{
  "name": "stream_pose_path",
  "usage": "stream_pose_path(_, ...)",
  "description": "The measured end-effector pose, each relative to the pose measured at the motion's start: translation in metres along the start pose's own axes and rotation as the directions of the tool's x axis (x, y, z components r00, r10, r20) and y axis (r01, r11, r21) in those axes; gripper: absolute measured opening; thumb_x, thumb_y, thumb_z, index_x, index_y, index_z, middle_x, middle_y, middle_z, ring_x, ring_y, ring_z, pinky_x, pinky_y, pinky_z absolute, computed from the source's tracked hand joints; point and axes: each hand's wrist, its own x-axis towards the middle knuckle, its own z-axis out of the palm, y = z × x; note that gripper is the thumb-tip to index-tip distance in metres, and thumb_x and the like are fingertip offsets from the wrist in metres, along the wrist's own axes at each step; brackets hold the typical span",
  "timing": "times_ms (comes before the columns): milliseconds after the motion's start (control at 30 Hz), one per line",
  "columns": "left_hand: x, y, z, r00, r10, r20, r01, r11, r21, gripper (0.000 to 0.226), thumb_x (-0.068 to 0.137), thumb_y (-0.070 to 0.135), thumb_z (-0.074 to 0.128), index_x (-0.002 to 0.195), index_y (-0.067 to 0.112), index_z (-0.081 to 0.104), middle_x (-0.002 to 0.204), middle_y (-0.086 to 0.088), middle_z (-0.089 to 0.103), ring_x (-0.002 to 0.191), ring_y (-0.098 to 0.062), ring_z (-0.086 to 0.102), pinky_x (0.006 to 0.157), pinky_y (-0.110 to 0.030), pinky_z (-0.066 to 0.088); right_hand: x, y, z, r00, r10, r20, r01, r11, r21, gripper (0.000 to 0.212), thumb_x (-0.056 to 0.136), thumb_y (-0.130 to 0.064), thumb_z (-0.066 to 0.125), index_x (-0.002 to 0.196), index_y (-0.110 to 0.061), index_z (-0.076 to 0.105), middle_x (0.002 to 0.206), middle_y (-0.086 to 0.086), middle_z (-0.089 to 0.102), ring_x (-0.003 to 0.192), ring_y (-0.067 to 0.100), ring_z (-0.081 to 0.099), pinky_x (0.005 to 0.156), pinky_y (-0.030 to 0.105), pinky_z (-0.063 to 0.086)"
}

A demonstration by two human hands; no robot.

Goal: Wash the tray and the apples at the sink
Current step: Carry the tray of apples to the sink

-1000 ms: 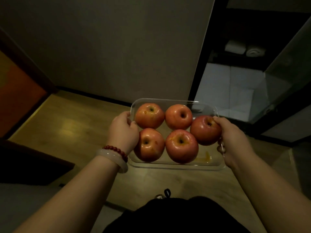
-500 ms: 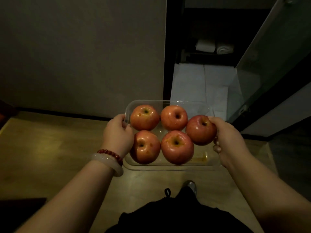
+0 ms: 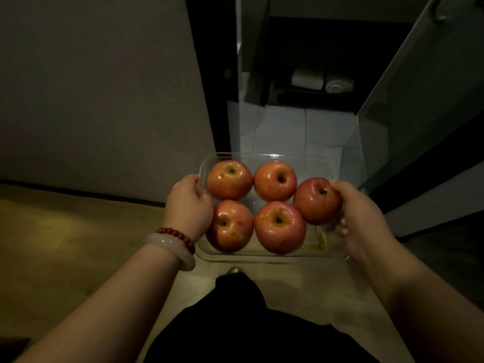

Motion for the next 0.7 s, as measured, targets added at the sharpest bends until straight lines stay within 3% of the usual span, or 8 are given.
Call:
stream_pose_path(167, 0.051, 0.043, 0.031, 0.998, 0.023, 0.058, -0.024, 1.000, 0.008, 0.036, 0.097, 0.011, 0.046, 0.133, 0.012, 0.048, 0.120, -0.011, 0.056, 0.096, -0.017, 0.056, 0.075, -0.027, 0.045, 0.055, -0.022, -0.009, 1.000, 0.003, -0.016, -0.003, 1.000, 0.029, 0.035, 0.088, -0.042, 0.058, 0.118, -0.023, 0.062, 0.082, -0.003, 0.048, 0.064, 0.008, 0.041, 0.053, 0.025, 0.033)
stream_pose_path(267, 0.091, 0.071, 0.048, 0.996, 0.051, 0.077, -0.053, 0.998, 0.026, 0.036, 0.097, 0.013, 0.045, 0.133, 0.013, 0.048, 0.126, -0.013, 0.054, 0.106, -0.025, 0.057, 0.089, -0.037, 0.049, 0.088, -0.039, -0.010, 0.998, -0.013, -0.060, 0.016, 0.999, 0.042, 0.038, 0.085, -0.044, 0.060, 0.115, -0.022, 0.063, 0.083, -0.002, 0.048, 0.066, 0.009, 0.042, 0.055, 0.026, 0.031)
stream_pose_path(433, 0.141, 0.113, 0.068, 0.991, 0.109, 0.080, -0.112, 0.993, 0.039, 0.037, 0.098, 0.013, 0.045, 0.135, 0.013, 0.046, 0.132, -0.011, 0.050, 0.108, -0.022, 0.055, 0.085, -0.032, 0.048, 0.131, -0.071, -0.004, 0.990, 0.004, -0.142, 0.004, 0.998, 0.055, 0.028, 0.082, -0.048, 0.060, 0.097, -0.025, 0.065, 0.085, -0.001, 0.056, 0.073, 0.013, 0.050, 0.060, 0.030, 0.035)
stream_pose_path(533, 0.167, 0.132, 0.078, 0.986, 0.130, 0.100, -0.135, 0.990, 0.048, 0.039, 0.098, 0.012, 0.045, 0.137, 0.012, 0.043, 0.136, -0.010, 0.046, 0.103, -0.015, 0.052, 0.082, -0.028, 0.043, 0.150, -0.086, -0.003, 0.991, -0.018, -0.130, 0.023, 0.999, 0.038, 0.022, 0.088, -0.046, 0.056, 0.092, -0.027, 0.067, 0.088, -0.001, 0.061, 0.081, 0.016, 0.053, 0.073, 0.035, 0.041)
stream_pose_path(600, 0.185, 0.143, 0.086, 0.984, 0.128, 0.128, -0.133, 0.990, 0.036, 0.040, 0.098, 0.012, 0.044, 0.138, 0.013, 0.043, 0.136, -0.010, 0.047, 0.098, -0.011, 0.048, 0.080, -0.027, 0.041, 0.164, -0.097, -0.002, 0.993, -0.036, -0.115, 0.040, 0.999, 0.030, 0.024, 0.091, -0.043, 0.054, 0.082, -0.028, 0.070, 0.073, -0.007, 0.062, 0.073, 0.013, 0.052, 0.071, 0.033, 0.040)
stream_pose_path(700, 0.207, 0.160, 0.100, 0.986, 0.092, 0.140, -0.095, 0.995, 0.012, 0.039, 0.098, 0.012, 0.044, 0.137, 0.016, 0.043, 0.136, -0.008, 0.047, 0.088, -0.006, 0.048, 0.074, -0.022, 0.040, 0.190, -0.116, -0.002, 0.989, 0.008, -0.148, -0.005, 1.000, 0.019, 0.023, 0.090, -0.043, 0.055, 0.081, -0.025, 0.068, 0.081, -0.001, 0.058, 0.074, 0.015, 0.050, 0.063, 0.032, 0.038)
